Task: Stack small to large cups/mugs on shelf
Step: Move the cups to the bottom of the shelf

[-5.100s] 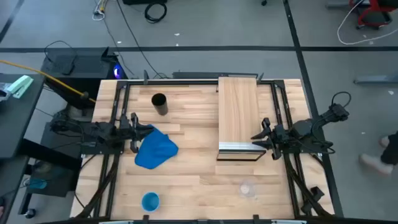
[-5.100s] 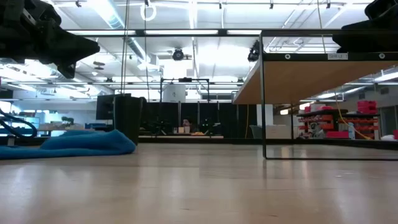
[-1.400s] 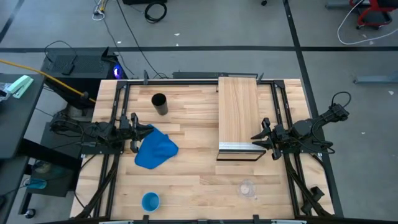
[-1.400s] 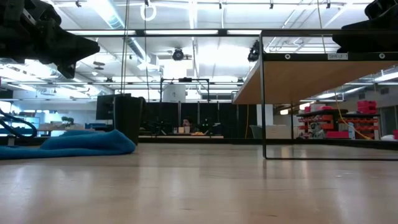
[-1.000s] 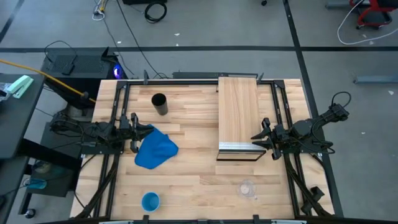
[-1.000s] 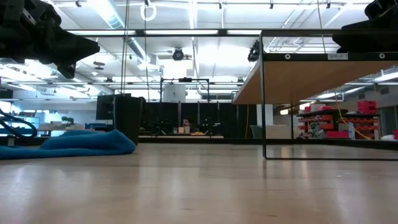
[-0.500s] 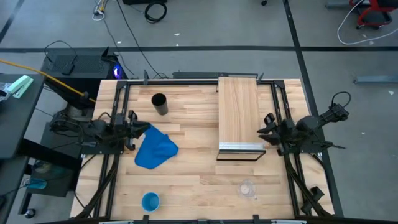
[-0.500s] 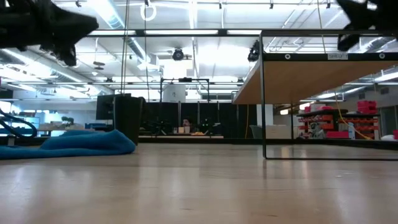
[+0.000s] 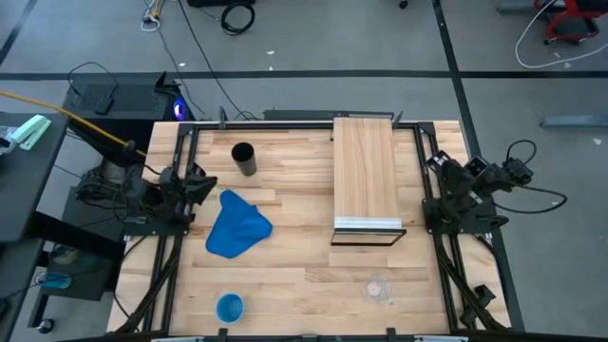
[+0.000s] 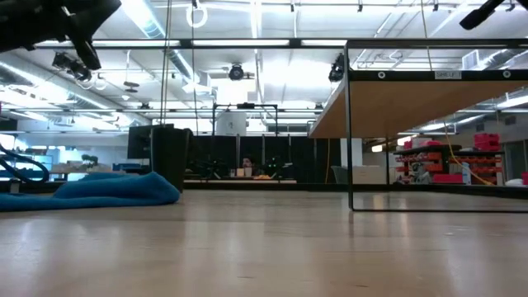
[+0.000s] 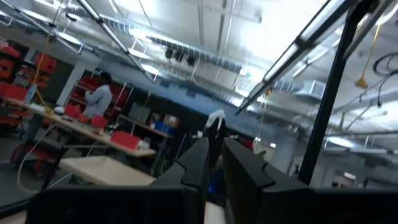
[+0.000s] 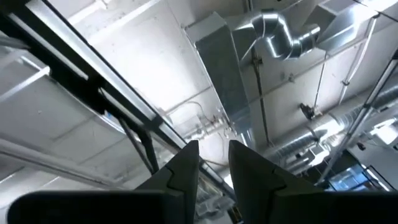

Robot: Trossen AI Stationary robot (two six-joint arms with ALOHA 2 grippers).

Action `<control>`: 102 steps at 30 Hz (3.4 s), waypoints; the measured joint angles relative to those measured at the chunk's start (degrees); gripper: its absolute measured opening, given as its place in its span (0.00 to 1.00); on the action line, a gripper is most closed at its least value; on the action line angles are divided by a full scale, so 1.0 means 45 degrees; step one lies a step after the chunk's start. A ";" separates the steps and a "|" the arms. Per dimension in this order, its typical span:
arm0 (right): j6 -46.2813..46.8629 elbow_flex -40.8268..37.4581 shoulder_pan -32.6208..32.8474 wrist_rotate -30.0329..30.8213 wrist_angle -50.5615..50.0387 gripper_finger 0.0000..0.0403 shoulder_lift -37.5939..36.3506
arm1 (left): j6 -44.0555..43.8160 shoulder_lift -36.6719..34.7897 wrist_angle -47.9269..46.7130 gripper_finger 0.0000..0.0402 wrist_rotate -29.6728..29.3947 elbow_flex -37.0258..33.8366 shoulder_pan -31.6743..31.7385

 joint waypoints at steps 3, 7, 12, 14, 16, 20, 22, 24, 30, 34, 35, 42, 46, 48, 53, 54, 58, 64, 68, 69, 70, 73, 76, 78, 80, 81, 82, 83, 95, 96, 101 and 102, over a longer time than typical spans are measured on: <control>0.0000 0.0000 0.0000 -0.0003 0.0117 0.24 0.0000 | -0.0475 -0.0005 0.0706 0.13 -0.0005 -0.0005 0.0002; 0.0530 0.0047 0.0000 -0.0002 0.0193 0.24 0.0000 | -0.1011 -0.0002 0.2367 0.12 -0.0043 -0.0005 -0.0001; 0.0937 0.0430 0.0000 -0.0003 0.0177 0.24 0.0000 | -0.0978 -0.0005 0.5157 0.12 -0.0051 -0.0005 0.0002; 0.0943 0.0605 0.0000 -0.0003 0.0188 0.24 0.0000 | -0.0421 -0.0005 0.6172 0.12 -0.0053 -0.0003 0.0000; 0.0928 0.0747 0.0000 -0.0003 0.0149 0.24 0.0000 | 0.0425 0.0000 0.7208 0.12 -0.0056 -0.0003 0.0002; 0.0913 0.0984 0.0000 -0.0007 -0.0143 0.24 0.0000 | 0.1505 -0.0005 0.7991 0.11 -0.0058 0.0648 0.0002; 0.0913 0.1010 0.0000 -0.0008 -0.0223 0.24 0.0000 | 0.1903 -0.0005 0.7590 0.11 0.0052 0.1369 0.0002; 0.0911 0.1015 0.0000 -0.0008 -0.0237 0.24 0.0000 | 0.2347 -0.0005 0.6438 0.11 0.0345 0.2253 0.0002; 0.0909 0.1015 0.0000 -0.0086 -0.0408 0.24 0.0000 | 0.3419 0.0397 0.0842 0.10 0.0579 0.5693 0.0002; 0.0913 0.1015 0.0000 -0.0107 -0.0410 0.24 0.0000 | 0.3473 0.1360 -0.2302 0.11 -0.0391 0.8176 0.0002; 0.0911 0.1015 0.0000 -0.0110 -0.0423 0.24 0.0000 | 0.3490 0.1634 -0.3109 0.11 -0.0870 0.8819 0.0002; 0.0942 0.1015 0.0000 -0.0105 -0.0447 0.24 0.0000 | 0.3370 0.4500 -0.8631 0.15 -0.4891 1.3286 -0.0002; 0.0942 0.1015 0.0000 -0.0105 -0.0448 0.24 0.0000 | 0.2358 0.6415 -1.2276 0.17 -0.6748 1.5623 -0.0003; 0.0942 0.1015 0.0000 -0.0105 -0.0450 0.24 0.0000 | 0.1364 0.7277 -1.4031 0.18 -0.7428 1.6641 -0.0003; 0.0947 0.1015 0.0000 -0.0100 -0.0447 0.24 0.0000 | -0.2277 0.8904 -1.8841 0.20 -0.7843 1.9119 -0.0003; 0.0947 0.1015 0.0000 -0.0100 -0.0447 0.24 0.0000 | -0.2997 0.9149 -1.9736 0.20 -0.7788 1.9510 -0.0003; 0.0952 0.1015 0.0000 -0.0100 -0.0489 0.24 0.0000 | -0.4533 0.9745 -2.1759 0.19 -0.6144 2.0152 0.0002; 0.1527 0.1580 0.0000 -0.0095 -0.2210 0.24 0.0003 | -0.3558 0.9945 -2.0121 0.16 -0.3989 1.9533 0.0002; 0.1612 0.3993 0.0000 -0.0095 -0.6676 0.24 0.0355 | -0.1910 0.9908 -1.7906 0.13 -0.3222 1.9180 0.0002; 0.1543 0.4761 0.0000 -0.0092 -0.7738 0.24 0.0615 | -0.1570 0.9908 -1.7524 0.12 -0.3104 1.9158 0.0012; 0.1393 0.5554 0.0000 -0.0095 -0.8675 0.24 0.0932 | -0.1299 0.9908 -1.7280 0.12 -0.2908 1.9156 0.0052; 0.0881 0.7953 0.0000 -0.0091 -1.1173 0.24 0.2029 | -0.1141 0.9879 -1.7078 0.11 -0.2091 1.9156 0.0387; 0.0607 1.0285 0.0000 0.0386 -1.3800 0.24 0.3122 | -0.1811 0.9925 -1.7488 0.12 -0.1083 1.9152 0.0979; 0.0602 1.1677 0.0000 0.0821 -1.5570 0.24 0.3832 | -0.2355 1.0039 -1.7727 0.13 -0.0320 1.9152 0.1499; 0.0528 1.2843 0.0000 0.1054 -1.6736 0.24 0.4525 | -0.2551 1.0172 -1.7735 0.13 0.0556 1.9086 0.2082; 0.0430 1.3336 0.0000 0.1090 -1.7200 0.24 0.4835 | -0.2527 1.0240 -1.7583 0.13 0.1025 1.9006 0.2415; 0.0289 1.3790 0.0000 0.1101 -1.7528 0.24 0.5108 | -0.2428 1.0300 -1.7354 0.13 0.1524 1.8881 0.2760; 0.0162 1.4205 0.0000 0.1112 -1.7818 0.24 0.5365 | -0.2333 1.0364 -1.7079 0.13 0.2081 1.8742 0.3150; 0.1348 1.5455 0.0000 0.2154 -2.0070 0.24 0.6149 | -0.2082 1.2596 -1.6394 0.12 0.8803 1.7549 1.0763; 0.1668 1.5455 0.0000 0.2158 -2.0270 0.24 0.6149 | -0.2033 1.2887 -1.6500 0.12 0.9084 1.7549 1.1383; 0.3365 1.5450 0.0000 0.2595 -2.1340 0.24 0.6180 | -0.1400 1.4486 -1.8833 0.17 0.9293 1.7552 1.3685; 0.3671 1.5450 0.0000 0.2740 -2.1570 0.24 0.6190 | -0.1228 1.4829 -1.9612 0.18 0.9300 1.7549 1.4025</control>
